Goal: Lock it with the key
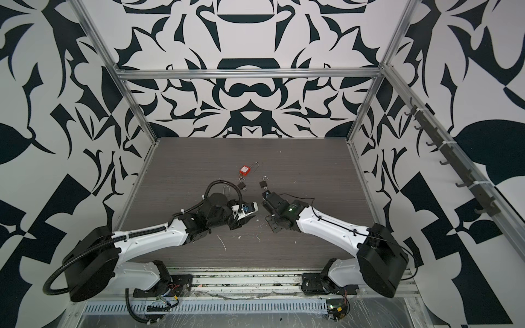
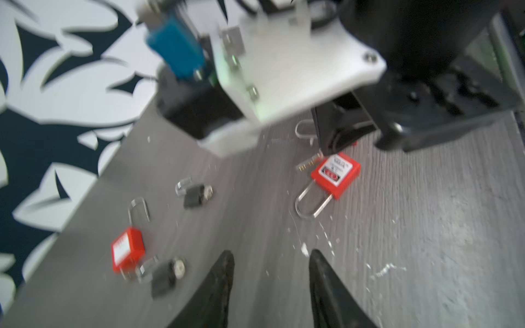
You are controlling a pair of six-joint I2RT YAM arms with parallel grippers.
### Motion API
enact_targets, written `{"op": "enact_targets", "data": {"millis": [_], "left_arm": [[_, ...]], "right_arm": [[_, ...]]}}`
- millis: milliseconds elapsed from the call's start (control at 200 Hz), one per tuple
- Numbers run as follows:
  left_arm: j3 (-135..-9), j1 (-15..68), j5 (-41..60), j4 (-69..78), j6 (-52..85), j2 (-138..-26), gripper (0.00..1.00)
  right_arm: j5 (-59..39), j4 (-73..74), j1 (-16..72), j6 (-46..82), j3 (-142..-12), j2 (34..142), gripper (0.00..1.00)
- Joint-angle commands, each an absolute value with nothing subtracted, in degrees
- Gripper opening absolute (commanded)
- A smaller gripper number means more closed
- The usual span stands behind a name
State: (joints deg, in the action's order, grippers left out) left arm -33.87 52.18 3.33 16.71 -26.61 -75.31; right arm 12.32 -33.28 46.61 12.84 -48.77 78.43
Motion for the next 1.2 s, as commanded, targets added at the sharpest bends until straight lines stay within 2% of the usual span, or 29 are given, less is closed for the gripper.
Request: {"op": "enact_targets", "data": {"millis": [0,340,555,740,1195], "left_arm": [[-31.33,52.16,-1.19,17.36,-19.95,-72.55,0.46],[-30.30,52.17,-1.86,14.94,-22.94,-67.40,0.46],[-30.18,52.17,-0.96,12.75,-23.58,-65.14,0.46],[-30.80,52.12,-0.20,10.01,-25.22,-63.60,0.46],[-33.17,52.13,4.44,9.47,-26.19,-66.67,0.46]], "right_arm": [[15.69,-36.63,46.67,10.79,-52.48,81.09,0.00],[16.89,-36.65,45.00,4.14,-55.30,87.16,0.00],[18.12,-39.52,44.97,4.94,-58.31,92.51,0.00],[18.54,-45.52,45.68,11.62,-61.70,96.40,0.00],[24.26,-48.43,54.03,32.16,-59.06,93.86,0.00]]}}
